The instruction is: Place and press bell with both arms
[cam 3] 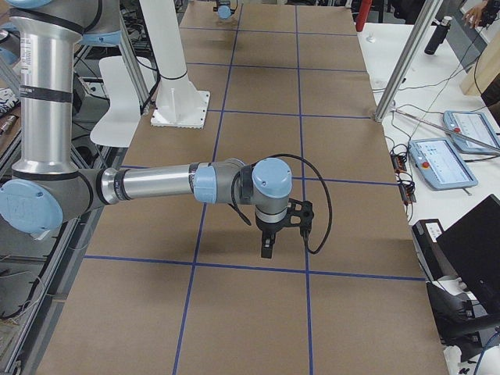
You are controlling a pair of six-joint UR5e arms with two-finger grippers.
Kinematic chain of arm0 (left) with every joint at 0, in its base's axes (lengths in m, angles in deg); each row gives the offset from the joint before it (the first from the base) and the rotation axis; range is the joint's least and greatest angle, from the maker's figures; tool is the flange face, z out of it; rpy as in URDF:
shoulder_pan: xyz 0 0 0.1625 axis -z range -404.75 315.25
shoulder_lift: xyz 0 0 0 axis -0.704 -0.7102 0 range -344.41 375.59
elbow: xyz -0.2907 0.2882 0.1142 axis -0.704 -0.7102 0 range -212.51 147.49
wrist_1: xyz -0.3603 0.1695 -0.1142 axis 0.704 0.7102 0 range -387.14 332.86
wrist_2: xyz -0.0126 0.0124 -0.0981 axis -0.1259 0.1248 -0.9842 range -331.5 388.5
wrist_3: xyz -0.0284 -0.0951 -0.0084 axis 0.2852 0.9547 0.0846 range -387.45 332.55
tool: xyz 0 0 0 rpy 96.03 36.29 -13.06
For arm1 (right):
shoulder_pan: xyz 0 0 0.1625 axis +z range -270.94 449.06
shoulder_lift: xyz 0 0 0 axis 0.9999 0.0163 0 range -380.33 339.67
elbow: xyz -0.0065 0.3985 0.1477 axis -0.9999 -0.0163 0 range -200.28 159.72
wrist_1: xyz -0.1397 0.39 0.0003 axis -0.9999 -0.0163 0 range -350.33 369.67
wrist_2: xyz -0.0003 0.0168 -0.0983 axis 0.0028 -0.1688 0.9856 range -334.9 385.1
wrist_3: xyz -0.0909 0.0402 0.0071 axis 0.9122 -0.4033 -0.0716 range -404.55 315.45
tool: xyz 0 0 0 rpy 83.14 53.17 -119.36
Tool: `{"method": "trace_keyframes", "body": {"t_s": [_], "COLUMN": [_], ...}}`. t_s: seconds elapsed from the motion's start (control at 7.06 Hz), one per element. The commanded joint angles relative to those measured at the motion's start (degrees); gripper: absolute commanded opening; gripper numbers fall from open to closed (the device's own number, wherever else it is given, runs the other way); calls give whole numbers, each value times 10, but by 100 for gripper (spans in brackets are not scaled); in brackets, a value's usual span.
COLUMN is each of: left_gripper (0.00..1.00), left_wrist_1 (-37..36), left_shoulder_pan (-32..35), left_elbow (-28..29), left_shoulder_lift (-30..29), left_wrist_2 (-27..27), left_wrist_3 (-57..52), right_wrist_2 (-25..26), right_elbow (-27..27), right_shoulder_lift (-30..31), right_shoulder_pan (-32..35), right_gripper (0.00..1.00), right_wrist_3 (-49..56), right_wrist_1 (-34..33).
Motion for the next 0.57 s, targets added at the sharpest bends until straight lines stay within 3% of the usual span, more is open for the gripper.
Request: {"method": "trace_keyframes", "body": {"t_s": [0.0, 0.42], "left_gripper": [100, 100], "left_wrist_1": [3, 30], "left_shoulder_pan": [-5, -11], "left_elbow": [12, 45], "left_shoulder_lift": [-5, -8], "left_wrist_2": [-4, -5], "left_wrist_3": [14, 20], "right_wrist_2": [-1, -1], "right_elbow": [2, 2], "right_shoulder_lift": [0, 1], "right_shoulder_pan": [0, 0], "right_gripper": [100, 100], "right_wrist_3": [0, 0], "right_wrist_1": [0, 0]}}
